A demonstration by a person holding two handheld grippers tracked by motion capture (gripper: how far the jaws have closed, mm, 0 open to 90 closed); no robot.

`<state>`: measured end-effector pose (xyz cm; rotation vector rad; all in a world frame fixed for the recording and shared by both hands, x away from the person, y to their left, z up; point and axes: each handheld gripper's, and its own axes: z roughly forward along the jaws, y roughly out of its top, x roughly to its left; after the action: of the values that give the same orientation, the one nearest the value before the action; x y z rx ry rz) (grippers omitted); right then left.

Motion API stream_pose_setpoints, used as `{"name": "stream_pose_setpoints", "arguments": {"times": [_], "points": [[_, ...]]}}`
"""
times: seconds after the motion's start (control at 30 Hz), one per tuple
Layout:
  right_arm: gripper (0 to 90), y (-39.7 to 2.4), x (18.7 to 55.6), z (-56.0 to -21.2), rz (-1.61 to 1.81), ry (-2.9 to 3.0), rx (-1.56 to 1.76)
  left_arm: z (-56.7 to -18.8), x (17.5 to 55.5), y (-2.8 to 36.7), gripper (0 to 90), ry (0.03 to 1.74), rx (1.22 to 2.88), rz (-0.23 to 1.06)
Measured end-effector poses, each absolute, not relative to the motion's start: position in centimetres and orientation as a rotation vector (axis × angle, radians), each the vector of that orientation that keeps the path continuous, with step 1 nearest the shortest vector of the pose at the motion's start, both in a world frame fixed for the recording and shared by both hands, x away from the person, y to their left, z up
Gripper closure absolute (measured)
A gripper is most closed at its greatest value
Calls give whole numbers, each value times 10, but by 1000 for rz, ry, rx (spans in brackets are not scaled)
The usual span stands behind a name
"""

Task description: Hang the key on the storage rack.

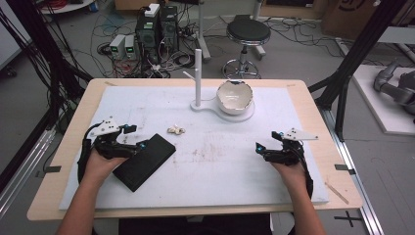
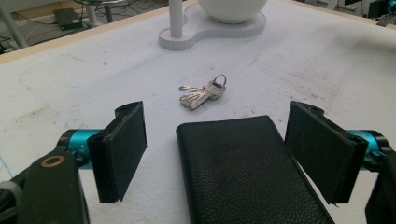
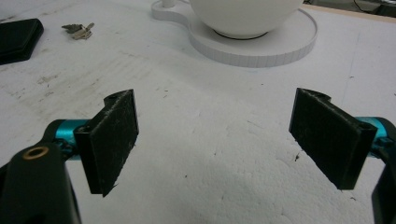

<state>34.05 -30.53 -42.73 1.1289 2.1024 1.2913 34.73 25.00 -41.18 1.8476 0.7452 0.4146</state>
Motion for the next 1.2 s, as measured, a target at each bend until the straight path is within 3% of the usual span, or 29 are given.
{"name": "stream_pose_setpoints", "arguments": {"times": [0.77,1.2], "points": [[159,-308,339,-426,1266,2095,1148,-403,352,237,208,708,1872,435],[159,-307,341,-428,1272,2107,1153,-381,390,190,208,627,1986,353]]}}
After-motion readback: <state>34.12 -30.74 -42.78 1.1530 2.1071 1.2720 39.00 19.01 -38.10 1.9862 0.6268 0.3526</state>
